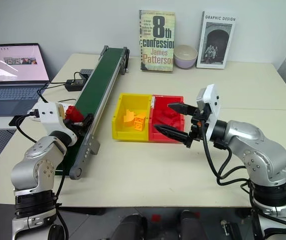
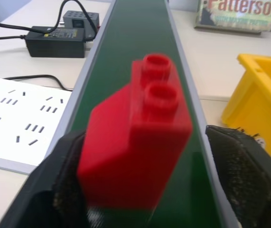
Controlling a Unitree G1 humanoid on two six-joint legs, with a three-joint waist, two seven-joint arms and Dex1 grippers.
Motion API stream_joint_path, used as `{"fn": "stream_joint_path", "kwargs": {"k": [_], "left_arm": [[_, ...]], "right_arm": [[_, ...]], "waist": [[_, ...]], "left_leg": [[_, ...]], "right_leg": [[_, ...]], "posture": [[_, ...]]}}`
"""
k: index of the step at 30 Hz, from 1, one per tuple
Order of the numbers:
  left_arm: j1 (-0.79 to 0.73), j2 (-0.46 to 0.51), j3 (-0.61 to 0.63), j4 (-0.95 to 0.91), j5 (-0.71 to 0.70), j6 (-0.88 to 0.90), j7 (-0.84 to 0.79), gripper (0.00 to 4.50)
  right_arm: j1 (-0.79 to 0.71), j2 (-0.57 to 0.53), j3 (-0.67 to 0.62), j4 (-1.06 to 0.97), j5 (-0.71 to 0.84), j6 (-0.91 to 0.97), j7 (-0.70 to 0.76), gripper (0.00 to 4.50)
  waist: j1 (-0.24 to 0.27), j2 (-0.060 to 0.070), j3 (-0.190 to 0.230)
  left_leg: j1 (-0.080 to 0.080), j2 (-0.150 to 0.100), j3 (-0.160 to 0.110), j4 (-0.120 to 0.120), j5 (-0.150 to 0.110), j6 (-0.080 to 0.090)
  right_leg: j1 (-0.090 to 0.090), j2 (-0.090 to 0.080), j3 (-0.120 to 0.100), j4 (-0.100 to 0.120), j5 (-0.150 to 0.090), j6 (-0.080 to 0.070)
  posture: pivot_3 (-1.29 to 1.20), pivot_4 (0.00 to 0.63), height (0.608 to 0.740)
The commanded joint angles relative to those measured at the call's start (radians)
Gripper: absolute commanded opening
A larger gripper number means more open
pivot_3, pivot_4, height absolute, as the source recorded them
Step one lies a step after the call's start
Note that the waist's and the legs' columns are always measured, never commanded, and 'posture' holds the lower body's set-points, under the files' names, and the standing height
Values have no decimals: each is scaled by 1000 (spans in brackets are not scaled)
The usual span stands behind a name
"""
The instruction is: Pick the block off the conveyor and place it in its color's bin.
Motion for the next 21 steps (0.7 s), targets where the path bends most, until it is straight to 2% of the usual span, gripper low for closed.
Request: {"fn": "stream_joint_path", "kwargs": {"k": [1,5,8,16,21], "left_arm": [[34,-11,39,-128,-35,44,30,2901],[81,-41,39,-233,-61,111,69,2174],[75,-42,41,-235,-57,124,83,1552],[-85,65,55,-117,-44,126,58,1524],[-231,122,-9,-23,-52,127,-15,1524]], "right_arm": [[-1,-11,-37,-42,34,-5,-14,4500],[-2,-12,-42,-34,40,-6,-24,4500],[-4,-12,-40,-28,40,-9,-29,4500],[-10,-17,-53,-32,43,-15,-54,4500],[2,-25,-69,-61,44,-14,-83,4500]], "waist": [[0,0,0],[0,0,0],[0,0,0],[0,0,0],[0,0,0]], "left_leg": [[0,0,0,0,0,0],[0,0,0,0,0,0],[0,0,0,0,0,0],[0,0,-1,1,0,0],[-1,-1,0,0,0,0]], "right_leg": [[0,0,0,0,0,0],[0,0,0,0,0,0],[0,0,0,0,0,0],[0,4,-1,1,0,0],[0,3,-1,0,0,0]], "posture": [[0,150,740],[0,150,740],[0,150,740],[0,150,740],[0,150,740]]}}
